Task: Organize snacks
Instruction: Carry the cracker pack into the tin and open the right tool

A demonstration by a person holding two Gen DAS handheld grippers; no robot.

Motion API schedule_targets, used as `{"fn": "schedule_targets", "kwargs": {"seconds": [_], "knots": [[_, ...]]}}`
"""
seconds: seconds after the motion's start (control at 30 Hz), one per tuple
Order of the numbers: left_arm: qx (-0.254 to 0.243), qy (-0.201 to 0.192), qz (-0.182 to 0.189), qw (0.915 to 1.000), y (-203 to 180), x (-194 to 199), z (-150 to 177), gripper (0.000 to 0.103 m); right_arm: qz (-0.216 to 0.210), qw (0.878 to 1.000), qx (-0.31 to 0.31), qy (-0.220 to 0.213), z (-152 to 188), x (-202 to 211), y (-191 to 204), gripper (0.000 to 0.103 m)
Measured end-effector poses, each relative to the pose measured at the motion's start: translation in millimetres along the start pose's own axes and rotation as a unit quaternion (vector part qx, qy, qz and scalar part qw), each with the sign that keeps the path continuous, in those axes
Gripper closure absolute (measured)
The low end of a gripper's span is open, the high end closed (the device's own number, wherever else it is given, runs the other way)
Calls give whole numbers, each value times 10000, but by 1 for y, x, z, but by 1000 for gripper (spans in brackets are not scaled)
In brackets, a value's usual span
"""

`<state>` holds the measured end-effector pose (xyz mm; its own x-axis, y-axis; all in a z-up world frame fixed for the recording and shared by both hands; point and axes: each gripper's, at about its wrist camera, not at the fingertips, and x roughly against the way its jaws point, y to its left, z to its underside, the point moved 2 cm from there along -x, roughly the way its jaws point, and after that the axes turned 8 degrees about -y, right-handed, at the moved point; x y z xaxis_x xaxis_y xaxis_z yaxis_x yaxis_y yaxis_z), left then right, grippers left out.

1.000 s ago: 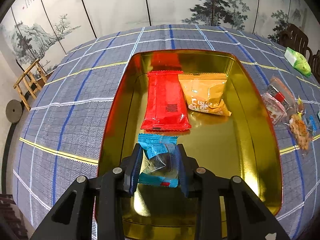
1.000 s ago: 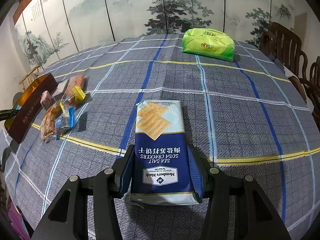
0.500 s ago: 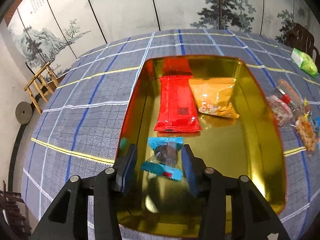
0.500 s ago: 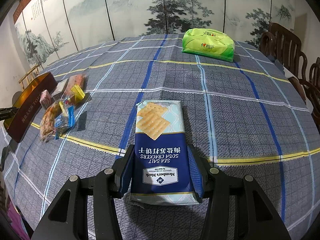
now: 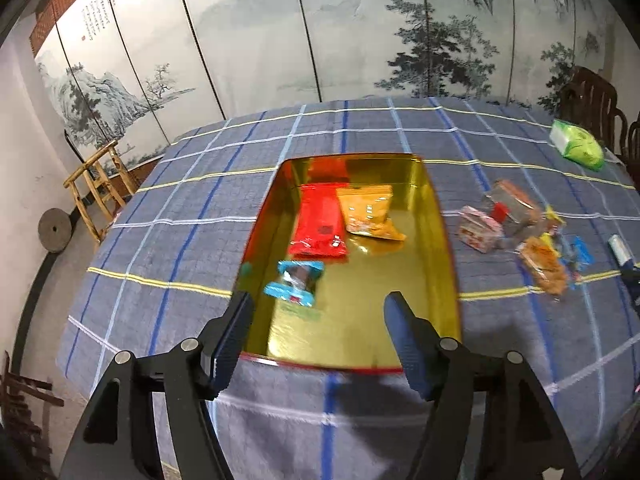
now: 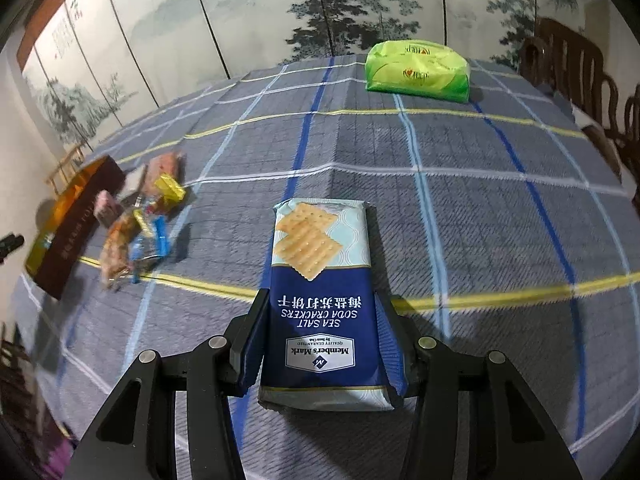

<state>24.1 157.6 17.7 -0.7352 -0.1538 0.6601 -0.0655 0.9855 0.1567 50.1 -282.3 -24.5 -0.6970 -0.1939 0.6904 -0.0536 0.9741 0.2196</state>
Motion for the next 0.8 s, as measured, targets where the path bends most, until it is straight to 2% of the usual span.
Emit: {"fn": "schedule_targets", "kwargs": {"seconds": [0.27, 0.53, 0.8], "knots": [[-72, -110, 210, 9997, -16, 27, 4, 38, -354, 9989, -292, 19, 18, 29, 9, 52], [-33, -115, 326, 9994, -15, 41, 14, 38, -723, 9966, -398, -29, 19, 54, 26, 52], [199, -41, 333, 9992, 1, 46, 30, 36, -1147, 9931, -241, -41, 2, 64, 85, 52]]}}
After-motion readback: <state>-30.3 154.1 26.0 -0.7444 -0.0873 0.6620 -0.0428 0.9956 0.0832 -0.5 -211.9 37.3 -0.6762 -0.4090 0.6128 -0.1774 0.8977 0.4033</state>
